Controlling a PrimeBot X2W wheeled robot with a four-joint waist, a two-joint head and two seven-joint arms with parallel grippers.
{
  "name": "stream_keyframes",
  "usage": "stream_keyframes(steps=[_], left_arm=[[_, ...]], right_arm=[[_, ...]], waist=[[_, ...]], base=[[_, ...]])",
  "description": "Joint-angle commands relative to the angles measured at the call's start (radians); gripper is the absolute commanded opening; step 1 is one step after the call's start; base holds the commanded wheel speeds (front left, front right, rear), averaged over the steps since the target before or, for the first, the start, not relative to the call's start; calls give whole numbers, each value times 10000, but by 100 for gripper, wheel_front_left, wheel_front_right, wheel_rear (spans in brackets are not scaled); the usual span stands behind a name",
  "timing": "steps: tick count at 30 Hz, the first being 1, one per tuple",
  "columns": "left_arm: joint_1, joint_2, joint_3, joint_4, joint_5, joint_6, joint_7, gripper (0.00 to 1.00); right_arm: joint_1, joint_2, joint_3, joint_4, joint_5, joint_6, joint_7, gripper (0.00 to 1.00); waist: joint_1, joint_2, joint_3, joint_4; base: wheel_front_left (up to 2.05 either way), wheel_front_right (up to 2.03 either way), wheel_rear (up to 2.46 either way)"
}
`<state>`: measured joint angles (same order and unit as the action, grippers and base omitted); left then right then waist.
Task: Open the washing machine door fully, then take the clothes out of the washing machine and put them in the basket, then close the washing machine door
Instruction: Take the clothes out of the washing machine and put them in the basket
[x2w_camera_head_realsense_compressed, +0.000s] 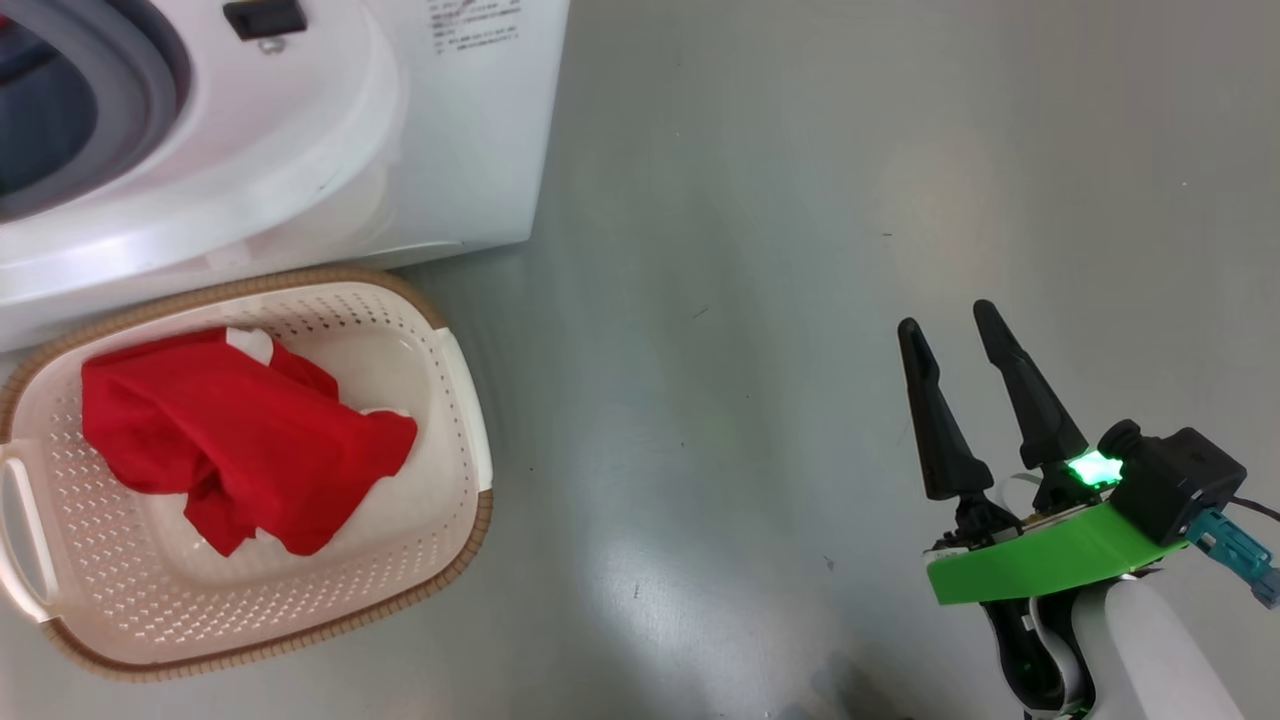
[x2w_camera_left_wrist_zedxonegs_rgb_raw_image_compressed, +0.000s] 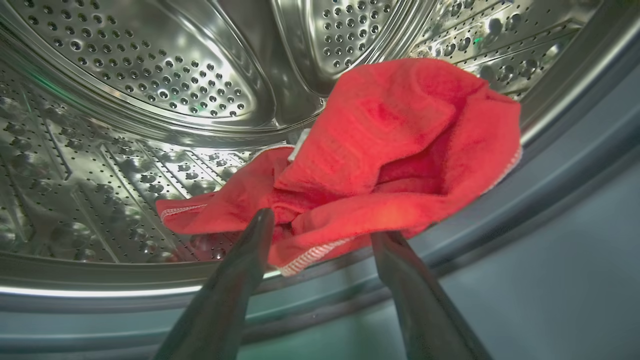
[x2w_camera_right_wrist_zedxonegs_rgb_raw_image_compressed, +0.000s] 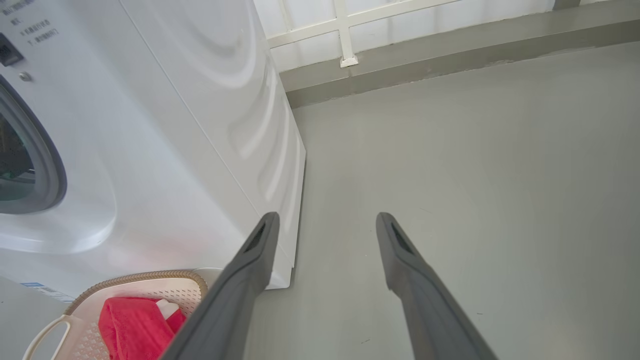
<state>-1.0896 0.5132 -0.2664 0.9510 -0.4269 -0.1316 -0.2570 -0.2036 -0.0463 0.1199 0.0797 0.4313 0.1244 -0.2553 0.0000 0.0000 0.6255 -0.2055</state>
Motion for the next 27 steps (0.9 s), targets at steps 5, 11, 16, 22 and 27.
stream_keyframes(steps=[5,11,16,22,27], left_arm=[[152,334,119,-246,234,12,-47,56],[162,415,-197,-260,69,11,-47,0],[167,372,-8,-427,-142,11,-47,0],[852,-49,1685,-1432,-466,10,-47,0],[1889,-651,3009,-2633,-210,10,-47,0]], right_arm=[[28,-39,302,-194,78,63,-65,100],[56,-39,284,-210,92,63,-65,100],[55,-39,227,-202,93,63,-65,100],[101,-39,127,-98,27,63,-65,100],[162,-39,22,-8,-41,63,-65,100]], waist=[[0,0,-56,-57],[0,0,-62,-87],[0,0,-130,-28],[0,0,-542,210],[0,0,-939,420]], base=[[0,0,0],[0,0,0],[0,0,0],[0,0,0],[0,0,0]])
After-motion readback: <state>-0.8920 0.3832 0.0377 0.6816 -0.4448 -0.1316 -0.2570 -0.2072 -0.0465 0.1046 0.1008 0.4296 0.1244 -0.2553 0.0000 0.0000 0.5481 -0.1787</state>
